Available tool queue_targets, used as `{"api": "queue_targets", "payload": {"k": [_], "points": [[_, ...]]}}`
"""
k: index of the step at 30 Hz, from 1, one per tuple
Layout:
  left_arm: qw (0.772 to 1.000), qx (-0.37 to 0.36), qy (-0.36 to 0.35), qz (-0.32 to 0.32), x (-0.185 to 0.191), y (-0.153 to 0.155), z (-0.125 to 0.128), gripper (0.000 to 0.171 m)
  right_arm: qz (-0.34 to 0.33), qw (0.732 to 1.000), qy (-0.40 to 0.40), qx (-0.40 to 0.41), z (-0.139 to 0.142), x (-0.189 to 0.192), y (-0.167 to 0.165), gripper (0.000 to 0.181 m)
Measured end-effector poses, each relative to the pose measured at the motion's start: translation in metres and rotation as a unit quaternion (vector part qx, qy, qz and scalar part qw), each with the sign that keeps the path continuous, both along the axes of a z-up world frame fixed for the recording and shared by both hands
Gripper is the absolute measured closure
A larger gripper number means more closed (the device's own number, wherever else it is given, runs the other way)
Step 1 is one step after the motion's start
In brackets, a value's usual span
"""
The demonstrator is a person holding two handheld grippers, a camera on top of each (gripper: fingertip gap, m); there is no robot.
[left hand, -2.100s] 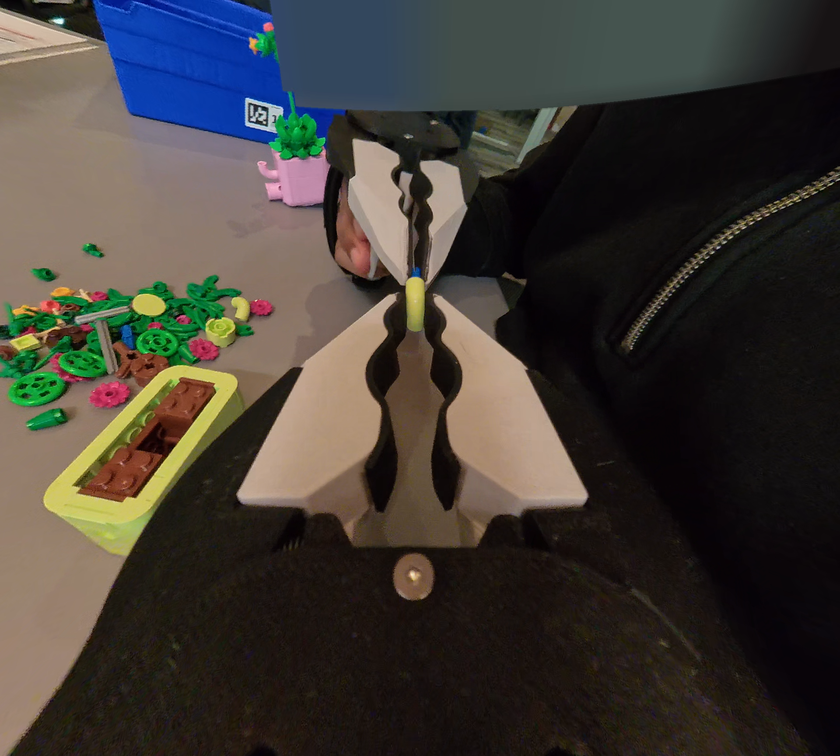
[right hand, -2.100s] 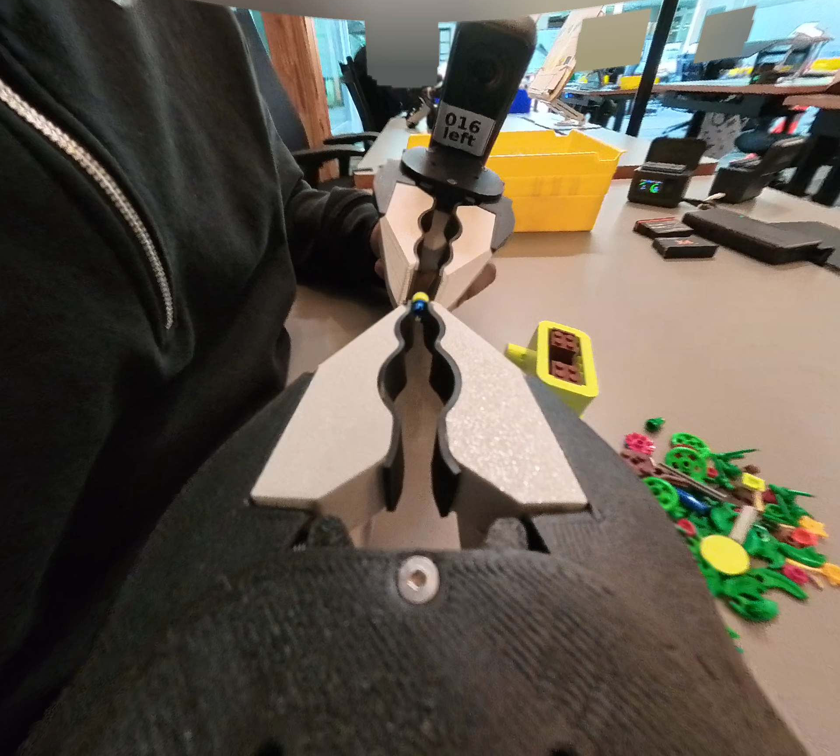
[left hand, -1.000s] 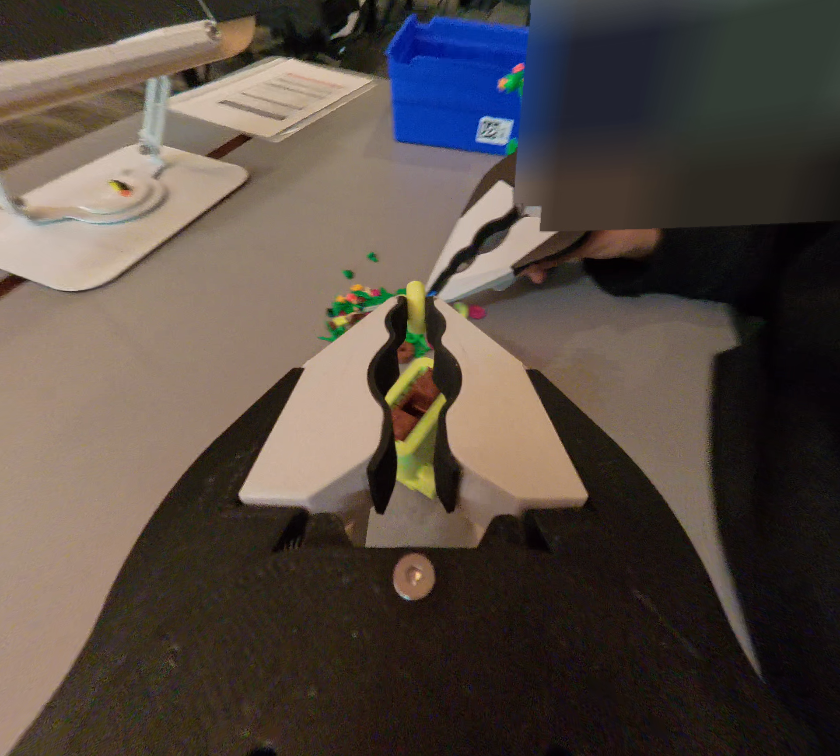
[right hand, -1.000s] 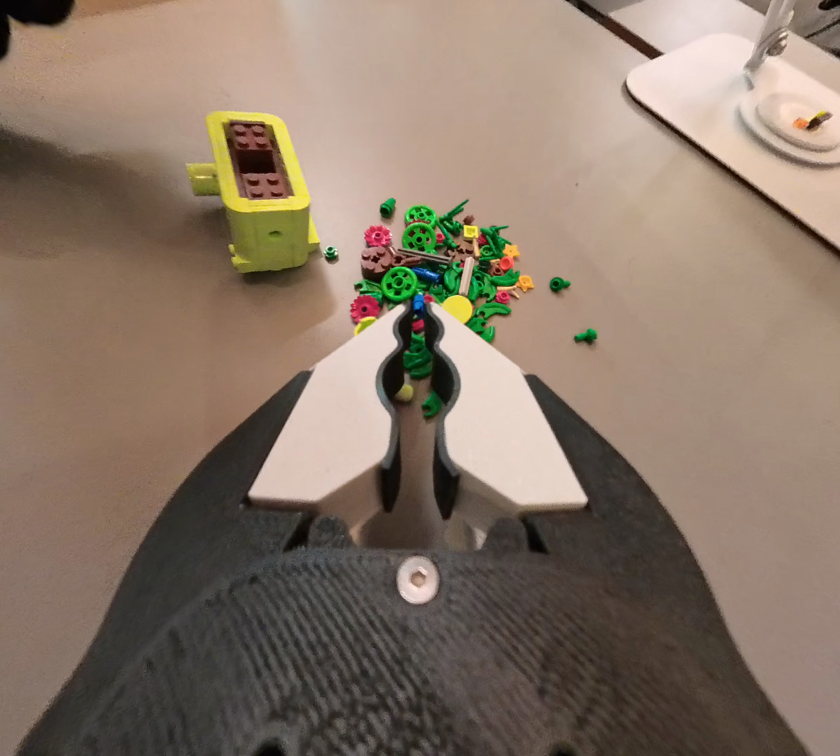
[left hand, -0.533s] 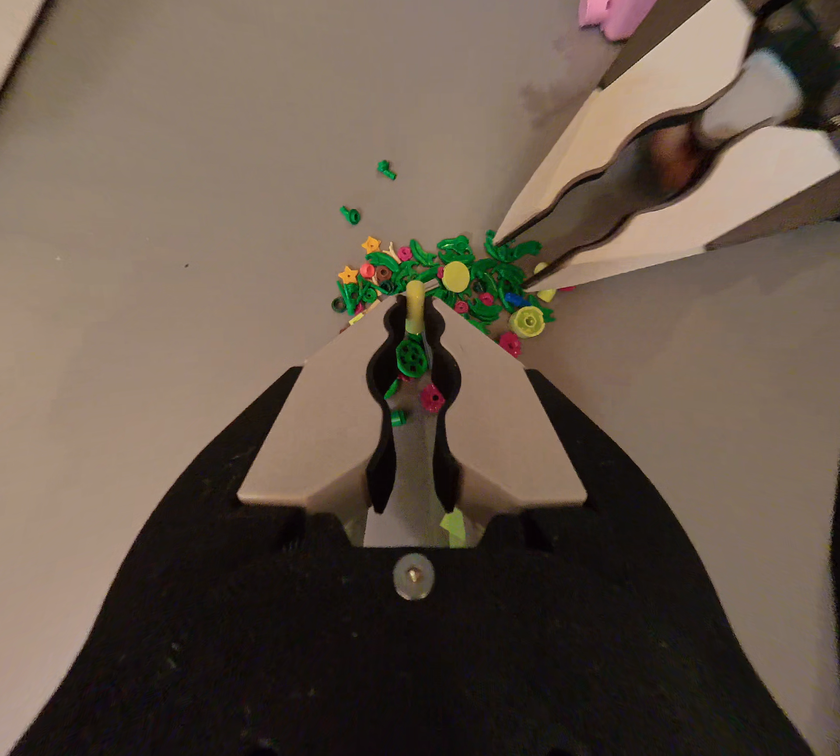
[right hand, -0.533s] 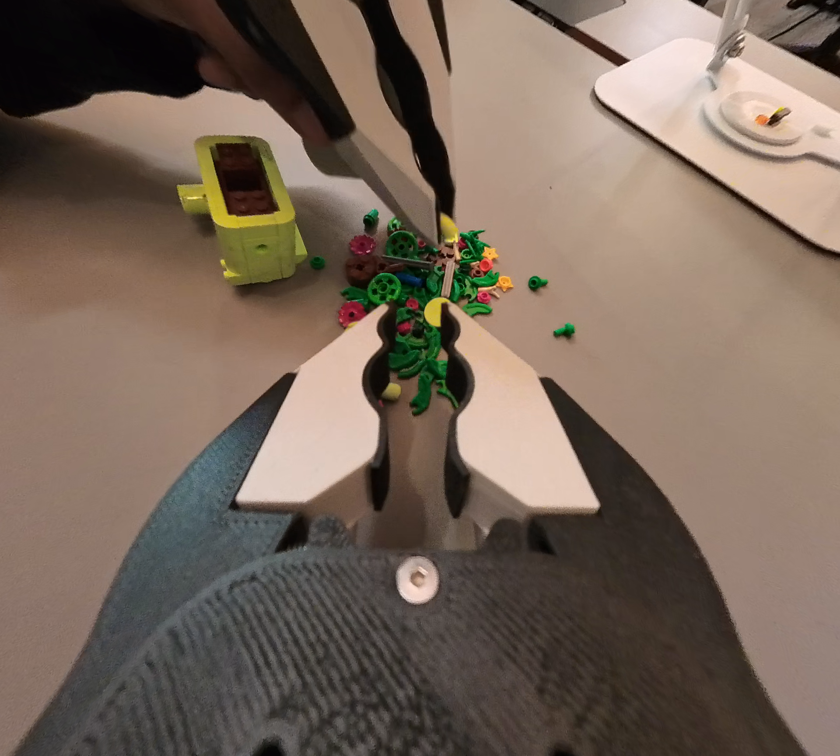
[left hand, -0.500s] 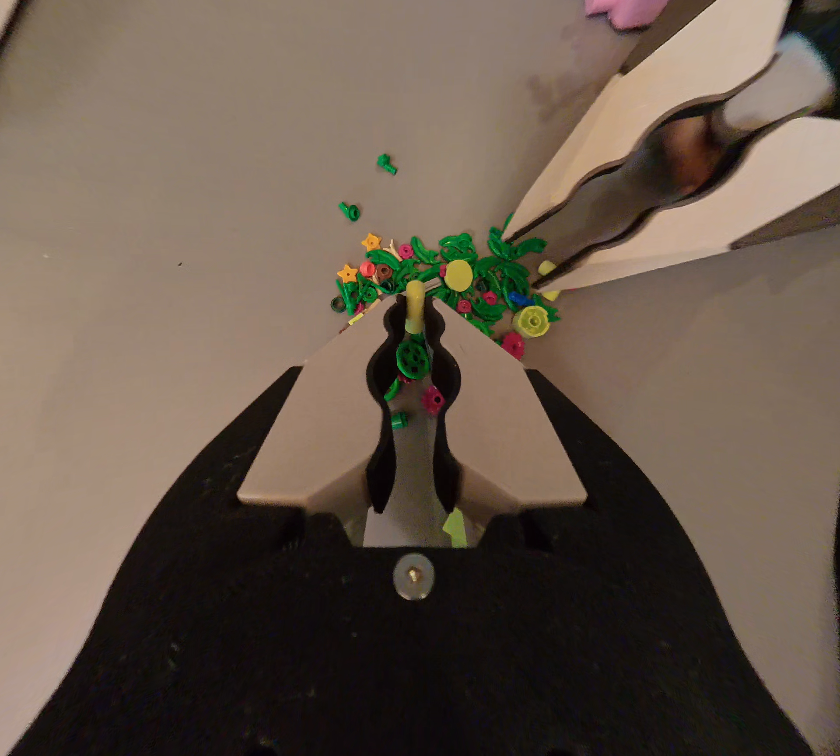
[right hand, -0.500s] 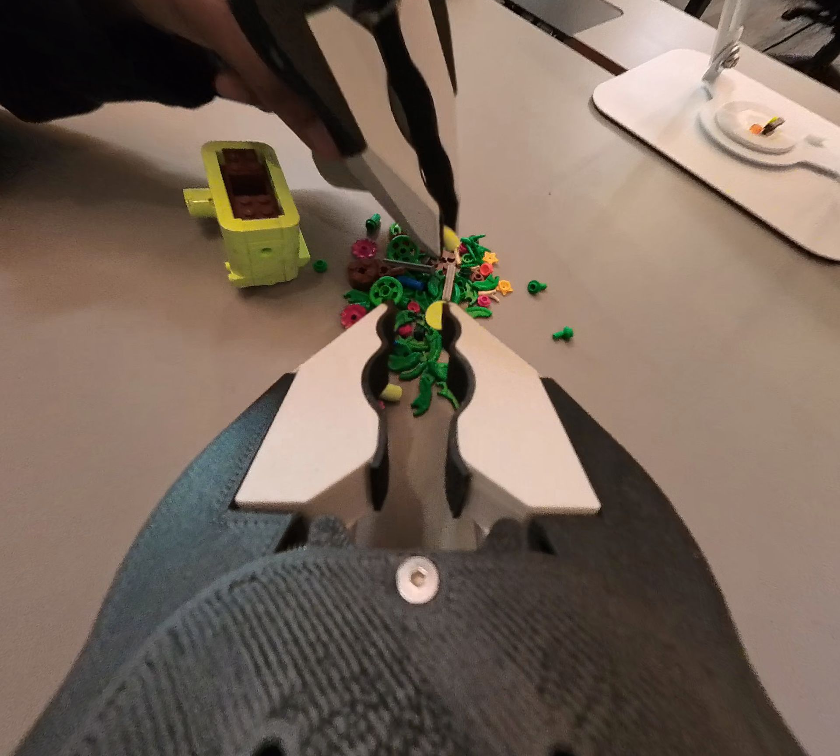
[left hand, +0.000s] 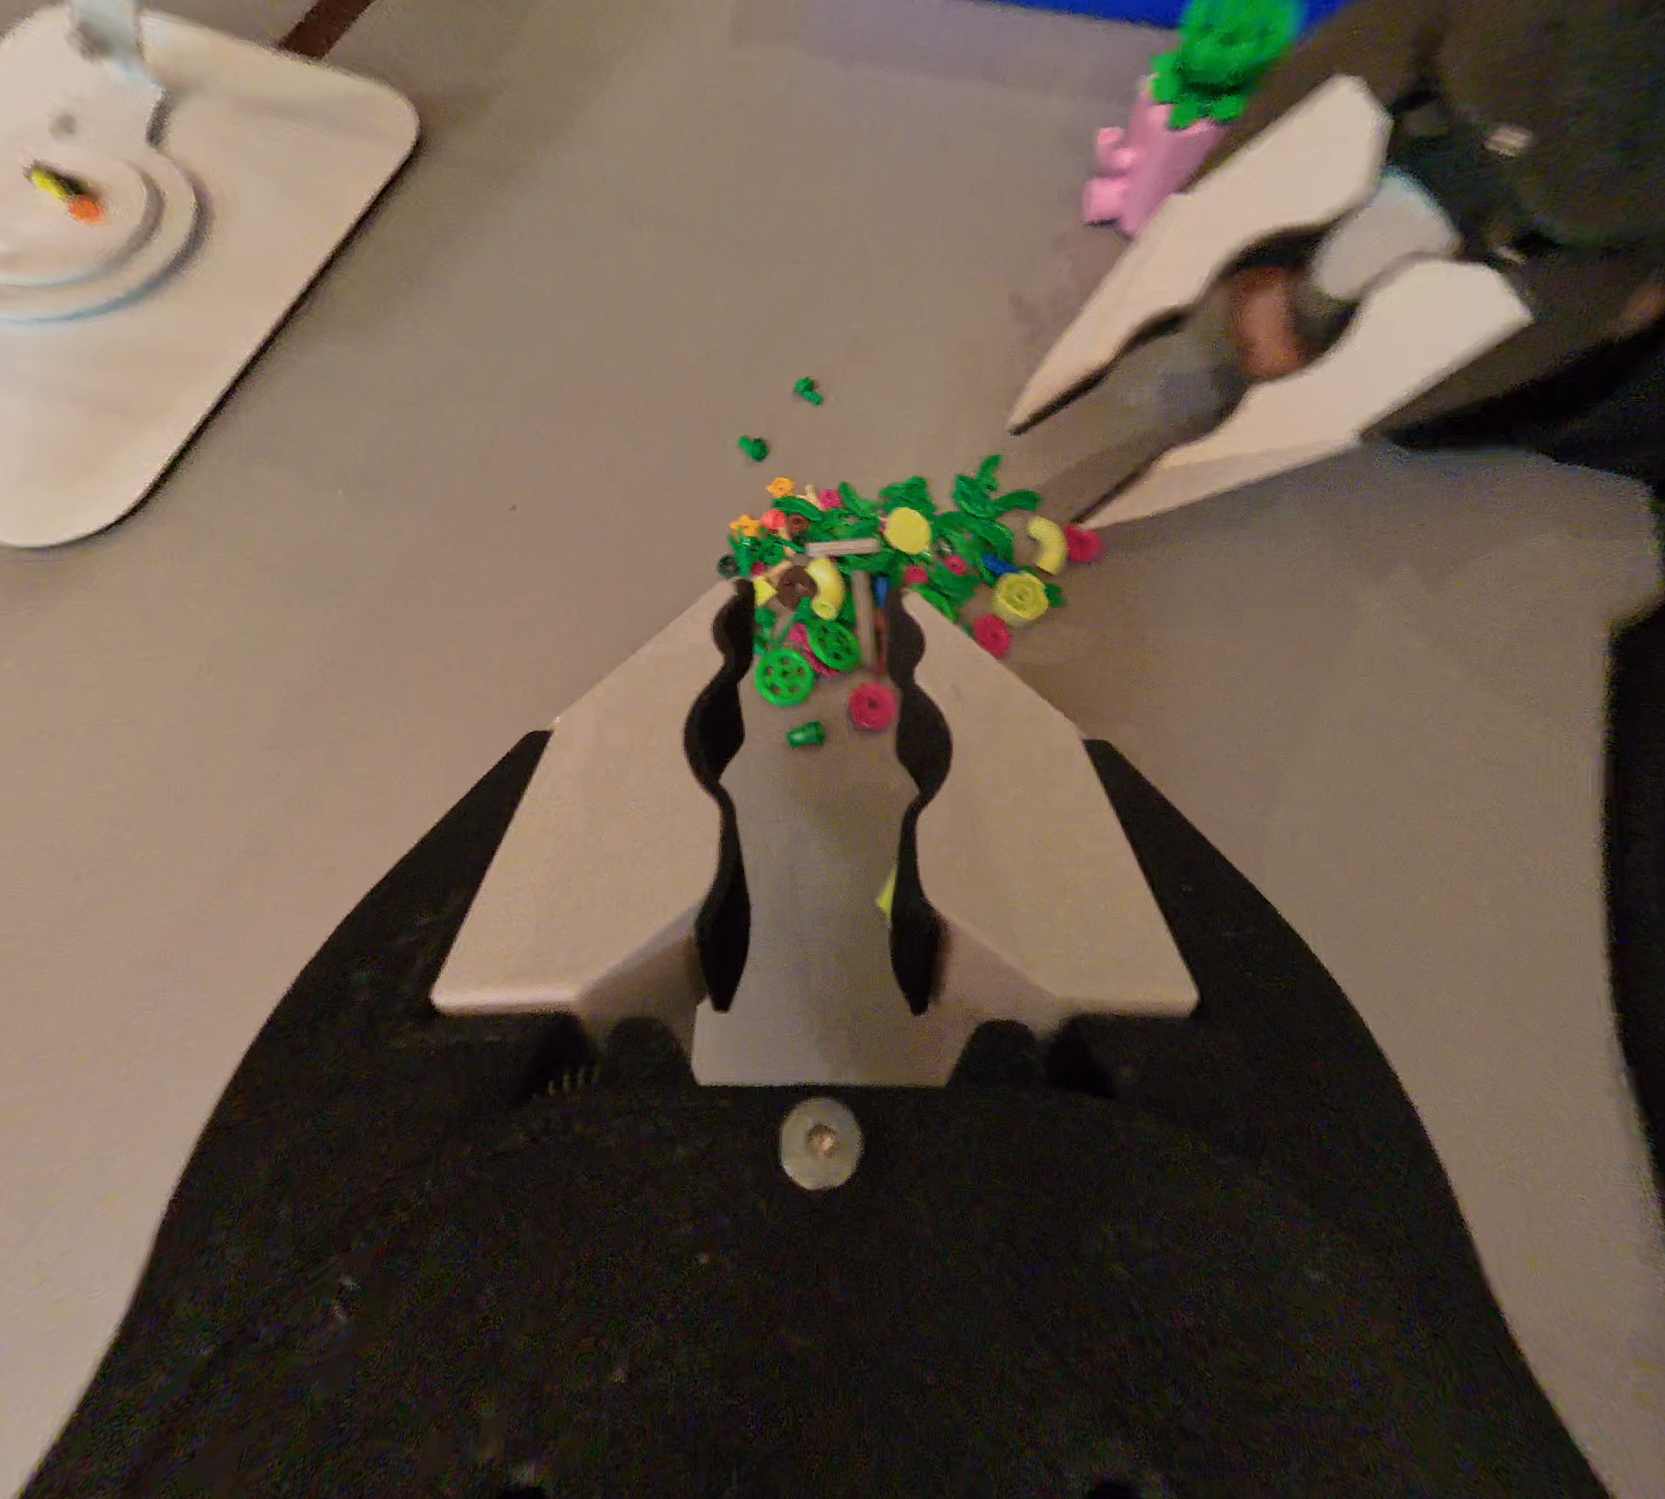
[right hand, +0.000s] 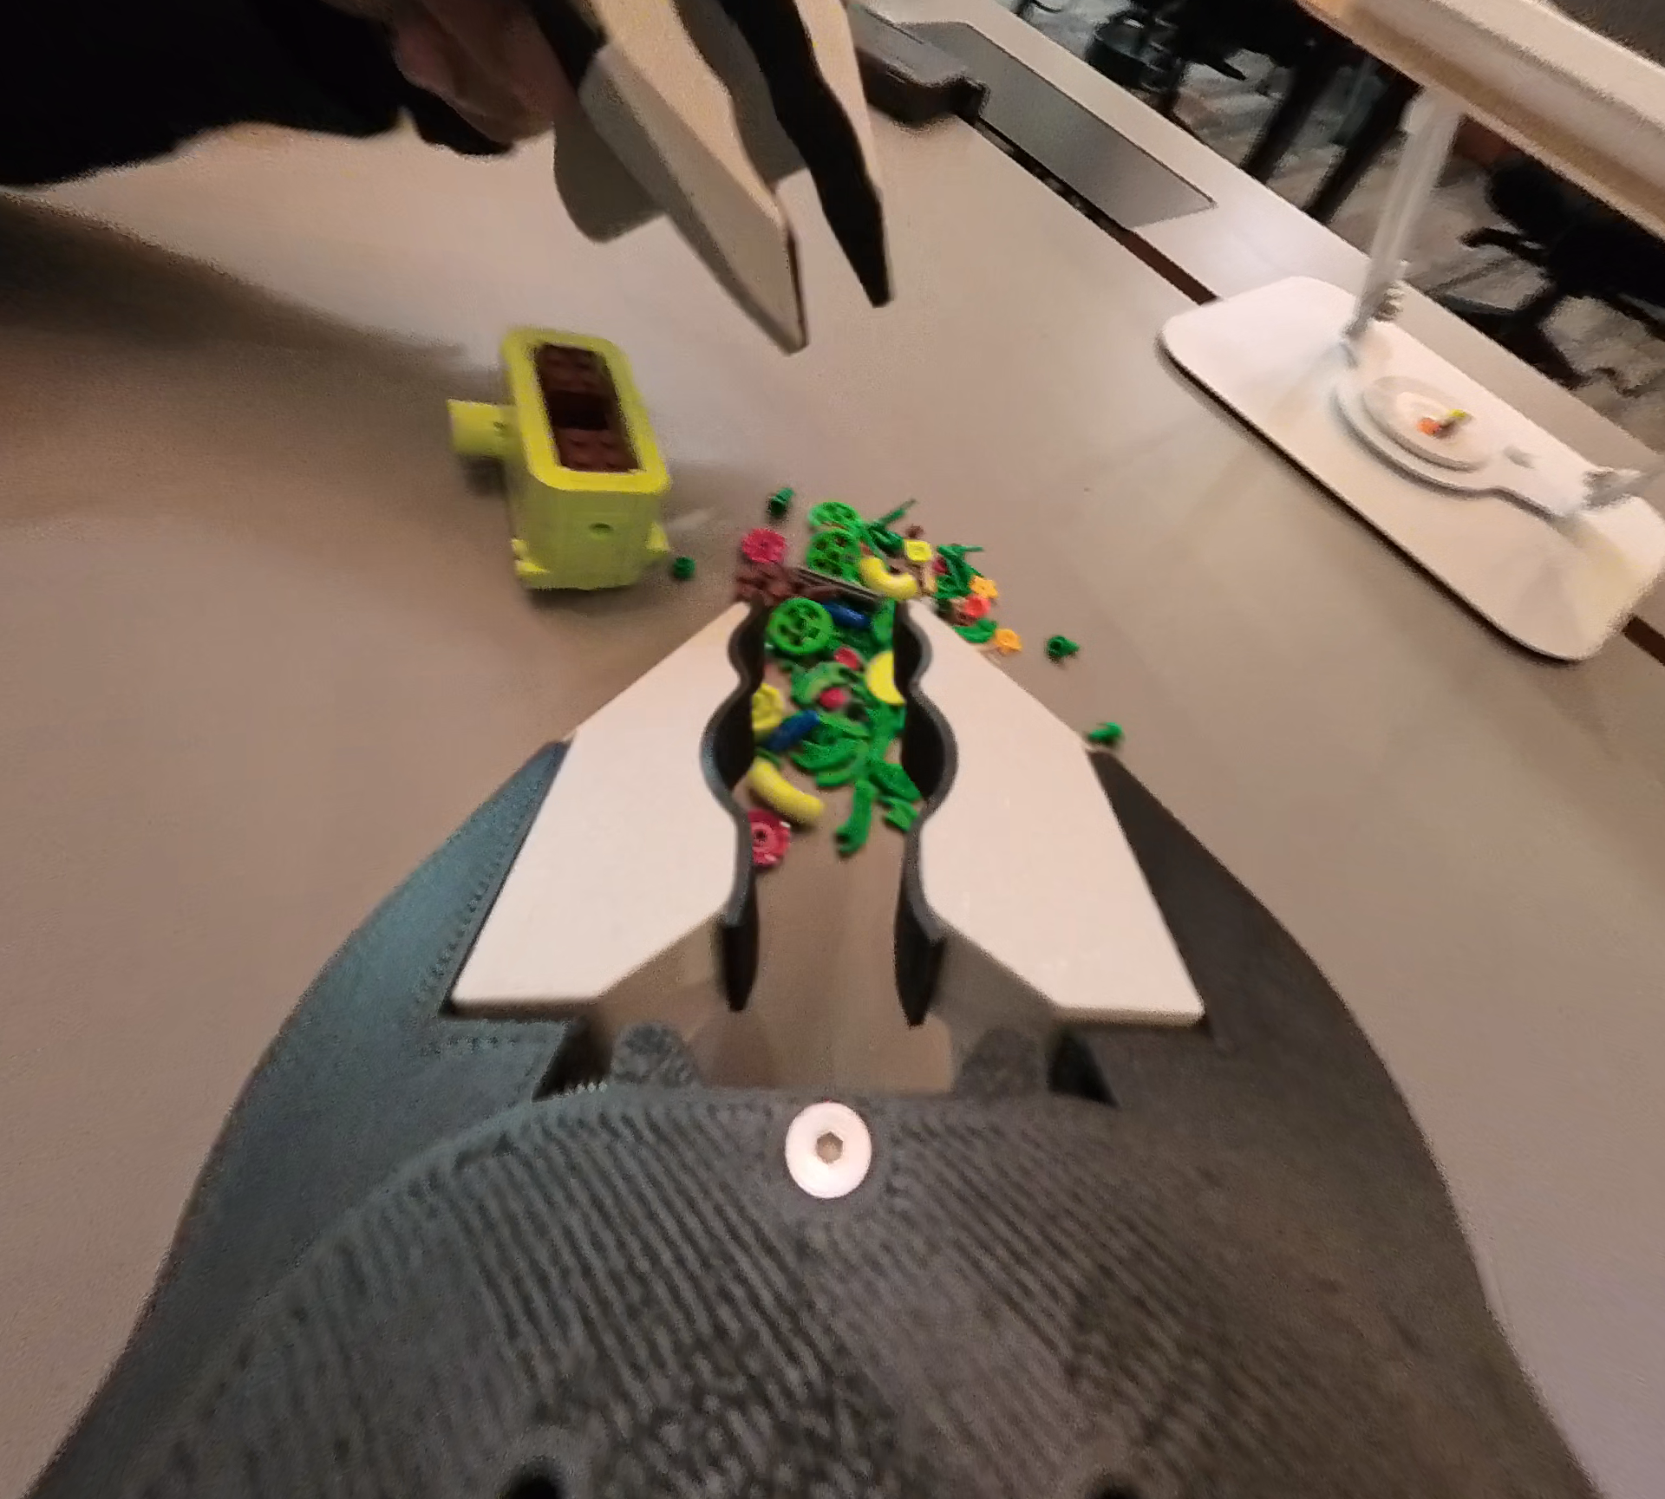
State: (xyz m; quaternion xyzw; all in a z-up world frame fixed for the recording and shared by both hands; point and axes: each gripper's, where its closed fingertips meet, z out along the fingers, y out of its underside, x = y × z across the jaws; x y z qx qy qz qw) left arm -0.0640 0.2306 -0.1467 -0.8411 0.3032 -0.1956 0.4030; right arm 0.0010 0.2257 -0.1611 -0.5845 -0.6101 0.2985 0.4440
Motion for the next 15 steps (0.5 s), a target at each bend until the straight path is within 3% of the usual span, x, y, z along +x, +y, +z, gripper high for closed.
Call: {"api": "queue_targets", "payload": {"k": [3,7,11,15], "points": [[0.997,0.030,-0.024,-0.071,0.002,-0.039,0.002,0.119,0.055,0.996,0.037,-0.063,0.009,-0.006,-0.022,0.150],[0.990,0.038,-0.102,-0.088,0.004,-0.064,0.002,0.090,0.084,0.990,0.062,-0.091,0.015,-0.009,-0.033,0.150],[0.991,-0.021,-0.093,-0.099,0.008,-0.071,-0.026,0.079,0.086,0.992,0.044,-0.076,0.005,-0.012,-0.034,0.152],[0.992,-0.049,-0.070,-0.094,0.014,-0.069,-0.049,0.087,0.091,0.993,0.023,-0.070,-0.006,-0.015,-0.038,0.153]]}}
